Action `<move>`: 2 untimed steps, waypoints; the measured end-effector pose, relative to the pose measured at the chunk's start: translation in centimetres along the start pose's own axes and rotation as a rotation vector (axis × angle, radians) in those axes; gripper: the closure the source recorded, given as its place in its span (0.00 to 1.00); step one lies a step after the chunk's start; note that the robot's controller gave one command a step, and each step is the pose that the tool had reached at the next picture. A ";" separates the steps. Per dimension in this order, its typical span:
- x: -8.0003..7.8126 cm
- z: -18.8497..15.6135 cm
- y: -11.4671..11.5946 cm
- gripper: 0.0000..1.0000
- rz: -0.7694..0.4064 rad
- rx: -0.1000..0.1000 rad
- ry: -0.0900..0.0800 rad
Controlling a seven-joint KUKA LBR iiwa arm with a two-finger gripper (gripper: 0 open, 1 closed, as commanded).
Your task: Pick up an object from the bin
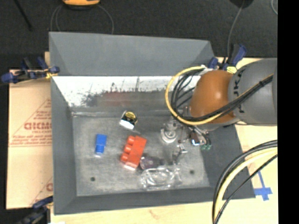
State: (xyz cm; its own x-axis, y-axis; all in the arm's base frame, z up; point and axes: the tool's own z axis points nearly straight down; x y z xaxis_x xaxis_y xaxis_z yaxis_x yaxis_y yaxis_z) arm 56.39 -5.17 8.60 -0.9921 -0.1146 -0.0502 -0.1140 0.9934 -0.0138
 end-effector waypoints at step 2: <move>1.7 0.7 7.9 0.00 -0.275 -0.011 0.033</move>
Offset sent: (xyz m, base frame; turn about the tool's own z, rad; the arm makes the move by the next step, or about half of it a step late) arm -0.0629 0.0375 0.0274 -0.2047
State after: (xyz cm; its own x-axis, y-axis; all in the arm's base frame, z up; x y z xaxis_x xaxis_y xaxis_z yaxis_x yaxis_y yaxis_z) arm 53.81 2.48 7.75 -0.9248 -0.3802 -0.0141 -0.3801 0.9249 -0.0113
